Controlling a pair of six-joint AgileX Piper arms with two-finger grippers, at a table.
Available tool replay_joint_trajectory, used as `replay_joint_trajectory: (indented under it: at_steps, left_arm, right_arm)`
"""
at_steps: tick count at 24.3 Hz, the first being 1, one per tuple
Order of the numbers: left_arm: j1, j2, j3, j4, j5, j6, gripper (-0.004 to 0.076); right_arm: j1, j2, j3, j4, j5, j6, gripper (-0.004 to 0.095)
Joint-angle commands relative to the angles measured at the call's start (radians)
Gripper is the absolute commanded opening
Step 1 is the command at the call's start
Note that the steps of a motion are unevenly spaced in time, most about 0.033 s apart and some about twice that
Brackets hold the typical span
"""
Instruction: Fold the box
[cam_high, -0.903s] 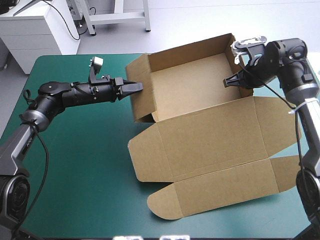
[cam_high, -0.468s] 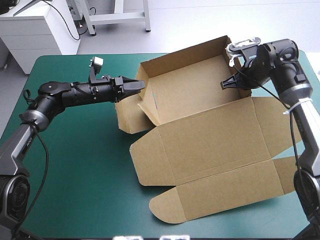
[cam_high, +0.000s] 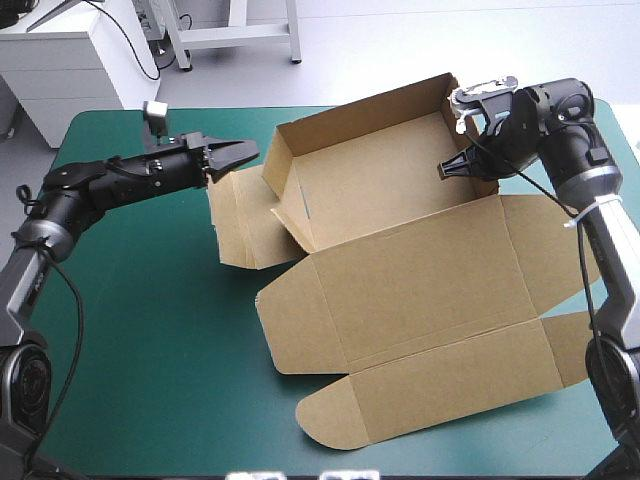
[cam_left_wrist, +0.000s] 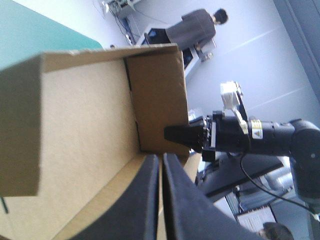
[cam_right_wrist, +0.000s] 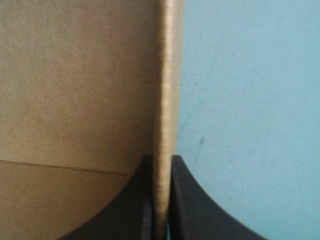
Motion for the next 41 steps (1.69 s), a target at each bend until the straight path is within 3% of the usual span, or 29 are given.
replay_joint_trajectory:
  at_steps: [1,11,16,19,23,28,34,41]
  left_arm:
    - [0.117,-0.05,-0.033,-0.177,0.078,-0.003,-0.0008]
    - [0.4,-0.041,-0.033,-0.11,0.122,-0.023,-0.0008]
    - [0.441,0.011,-0.026,0.05,0.121,-0.019,-0.0008]
    - [0.433,0.038,-0.026,0.117,0.121,-0.019,-0.0008]
    - [0.352,0.053,-0.017,0.248,0.052,-0.019,-0.0008]
    - [0.136,0.053,-0.017,0.274,-0.072,-0.024,-0.0008]
    - [-0.021,0.053,-0.017,0.26,-0.127,-0.067,-0.0008]
    - [-0.066,0.025,-0.017,0.258,-0.15,-0.096,-0.0008]
  right_arm:
    - [-0.001,-0.05,-0.032,0.018,0.007,0.0,-0.0018]
    - [-0.001,-0.091,-0.073,0.086,0.007,-0.045,-0.002]
    - [-0.001,-0.135,-0.166,0.284,0.007,-0.099,-0.0018]
    - [-0.001,-0.14,-0.191,0.304,0.007,-0.101,-0.0018]
    - [-0.001,-0.135,-0.191,0.309,0.007,-0.103,-0.0018]
    - [-0.001,-0.135,-0.191,0.314,0.004,-0.116,-0.0018]
    - [-0.001,-0.135,-0.191,0.272,-0.011,-0.116,-0.0018]
    - [-0.001,-0.111,-0.191,0.156,-0.019,-0.093,-0.0018]
